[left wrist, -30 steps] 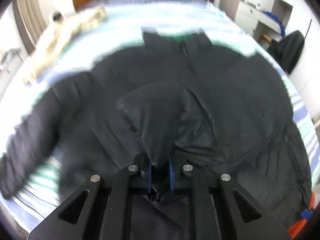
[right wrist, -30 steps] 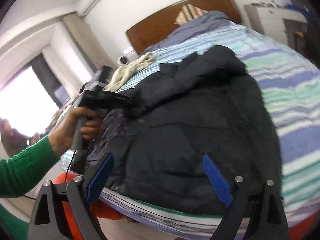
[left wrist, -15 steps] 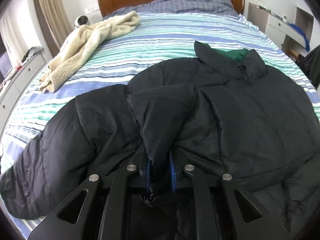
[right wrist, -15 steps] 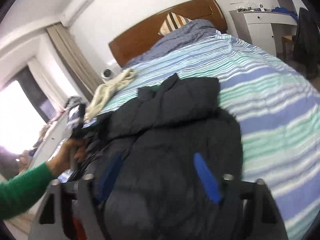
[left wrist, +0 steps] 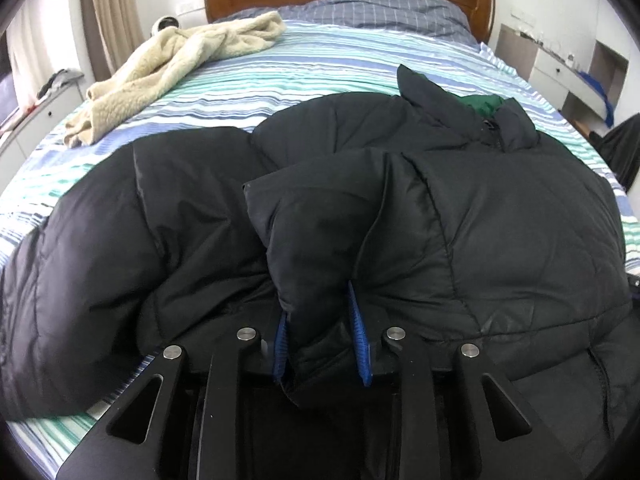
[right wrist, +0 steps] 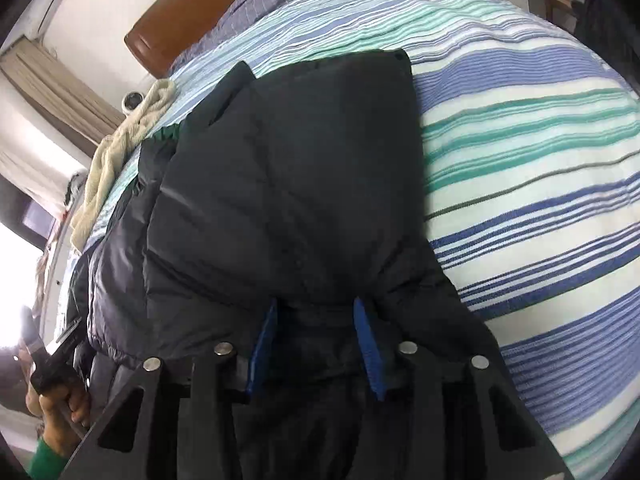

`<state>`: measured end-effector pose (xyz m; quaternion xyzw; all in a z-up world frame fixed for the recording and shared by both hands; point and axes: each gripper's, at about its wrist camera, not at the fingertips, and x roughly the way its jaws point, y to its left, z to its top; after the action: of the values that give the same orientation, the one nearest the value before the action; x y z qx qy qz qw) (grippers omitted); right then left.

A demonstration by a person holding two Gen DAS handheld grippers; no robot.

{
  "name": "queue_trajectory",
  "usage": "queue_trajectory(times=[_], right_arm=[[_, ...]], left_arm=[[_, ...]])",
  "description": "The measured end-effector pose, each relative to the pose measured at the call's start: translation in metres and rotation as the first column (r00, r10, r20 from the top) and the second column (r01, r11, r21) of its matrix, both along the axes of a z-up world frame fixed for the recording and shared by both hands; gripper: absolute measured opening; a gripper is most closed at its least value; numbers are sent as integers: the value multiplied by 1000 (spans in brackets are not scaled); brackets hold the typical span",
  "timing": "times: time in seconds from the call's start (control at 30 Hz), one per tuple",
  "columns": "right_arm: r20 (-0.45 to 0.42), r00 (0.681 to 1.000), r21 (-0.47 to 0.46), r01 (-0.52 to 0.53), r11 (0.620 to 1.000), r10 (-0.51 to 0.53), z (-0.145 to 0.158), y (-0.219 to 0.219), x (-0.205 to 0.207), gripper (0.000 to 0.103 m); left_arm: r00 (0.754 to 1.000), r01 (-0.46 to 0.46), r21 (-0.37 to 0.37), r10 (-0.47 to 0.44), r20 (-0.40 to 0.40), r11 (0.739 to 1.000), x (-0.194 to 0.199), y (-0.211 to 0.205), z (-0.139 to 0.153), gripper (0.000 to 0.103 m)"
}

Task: Fold large clothes

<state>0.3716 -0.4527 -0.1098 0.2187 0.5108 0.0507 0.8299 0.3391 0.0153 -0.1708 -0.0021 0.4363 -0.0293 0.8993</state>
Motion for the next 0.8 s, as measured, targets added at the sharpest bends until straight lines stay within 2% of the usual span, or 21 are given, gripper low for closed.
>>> queue_trajectory(times=[0.13, 0.27, 0.33, 0.43, 0.57, 0.67, 0.8], right_arm=[[-44, 998, -86, -54, 995, 51, 21, 7, 8, 38], [108, 994, -115, 13, 993, 0, 62, -6, 33, 38], [145, 989, -72, 50, 996, -39, 69, -16, 55, 38], [155, 982, -30, 115, 993, -109, 58, -26, 91, 38], [50, 988, 26, 147, 989, -148, -6, -33, 104, 37], [97, 987, -23, 131, 991, -128, -8, -30, 99, 37], [86, 992, -67, 100, 993, -94, -2, -27, 93, 37]], left_arm=[[1000, -5, -7, 5, 21, 1000, -3, 0, -3, 28], [999, -11, -39, 12, 32, 999, -6, 4, -4, 29], [999, -11, -46, 13, 31, 999, -6, 5, -4, 29], [999, -12, -36, 13, 32, 999, -6, 3, -5, 29], [999, -12, -34, 13, 37, 999, -5, 2, -7, 30], [999, -11, -36, 12, 39, 999, -5, 2, -8, 30], [999, -12, -38, 14, 36, 999, -5, 2, -9, 30]])
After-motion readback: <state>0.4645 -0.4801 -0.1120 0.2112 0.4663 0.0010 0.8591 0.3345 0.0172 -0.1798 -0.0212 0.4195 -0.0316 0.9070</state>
